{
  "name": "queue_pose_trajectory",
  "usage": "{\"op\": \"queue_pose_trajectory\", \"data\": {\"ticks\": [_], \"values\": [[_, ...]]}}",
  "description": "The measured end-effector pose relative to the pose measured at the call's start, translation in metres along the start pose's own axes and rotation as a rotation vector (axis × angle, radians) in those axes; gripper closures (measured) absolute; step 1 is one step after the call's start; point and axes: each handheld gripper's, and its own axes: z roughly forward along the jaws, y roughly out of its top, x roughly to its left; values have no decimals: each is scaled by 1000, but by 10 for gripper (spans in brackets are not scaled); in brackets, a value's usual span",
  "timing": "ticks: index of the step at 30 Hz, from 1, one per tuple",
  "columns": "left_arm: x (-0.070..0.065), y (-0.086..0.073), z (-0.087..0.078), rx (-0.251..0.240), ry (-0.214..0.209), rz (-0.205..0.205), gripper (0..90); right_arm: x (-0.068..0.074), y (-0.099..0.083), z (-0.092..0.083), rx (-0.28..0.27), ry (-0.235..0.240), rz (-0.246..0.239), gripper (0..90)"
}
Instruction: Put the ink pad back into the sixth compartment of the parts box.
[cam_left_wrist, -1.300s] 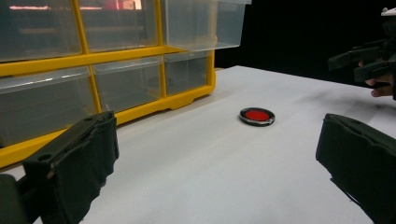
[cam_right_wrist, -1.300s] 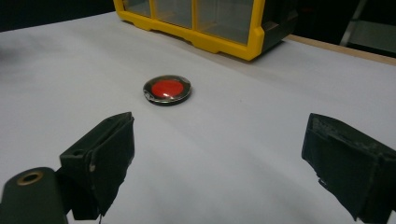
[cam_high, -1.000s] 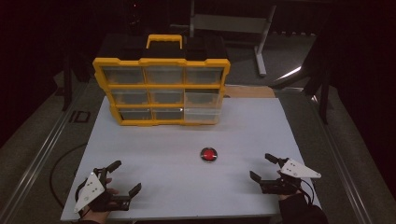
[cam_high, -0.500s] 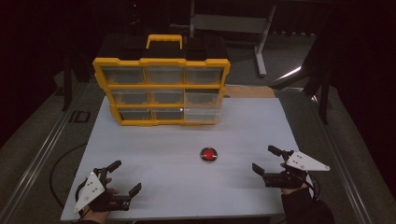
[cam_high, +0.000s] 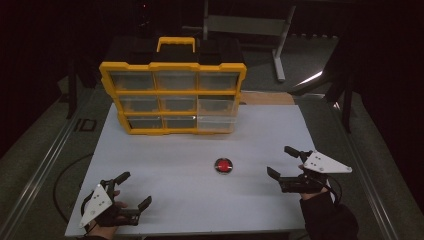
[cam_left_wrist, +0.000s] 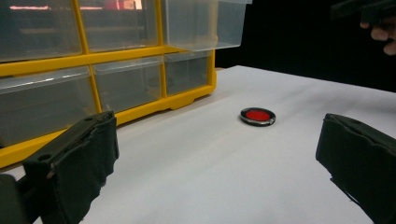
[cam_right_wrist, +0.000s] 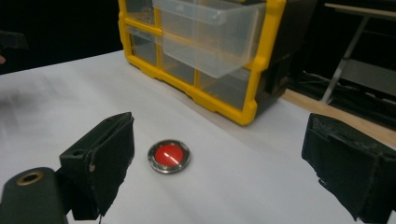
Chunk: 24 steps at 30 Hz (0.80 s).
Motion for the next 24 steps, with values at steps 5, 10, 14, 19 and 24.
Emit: {"op": "queue_pose_trajectory", "data": {"ticks": [5,10,14,19,24], "values": [[0,0,0,-3,-5,0,0,3,9,6,1,18,-12,96],[0,0,0,-2,-5,2,0,5,16,15,2,44,-26,96],[0,0,1,-6,-15,-1,0,6,22,24,9,80,-34,96],[0,1,0,-7,-15,-8,0,11,27,36,20,101,-49,96],[0,1,1,0,-18,-7,1,15,28,51,26,119,-52,95]]}}
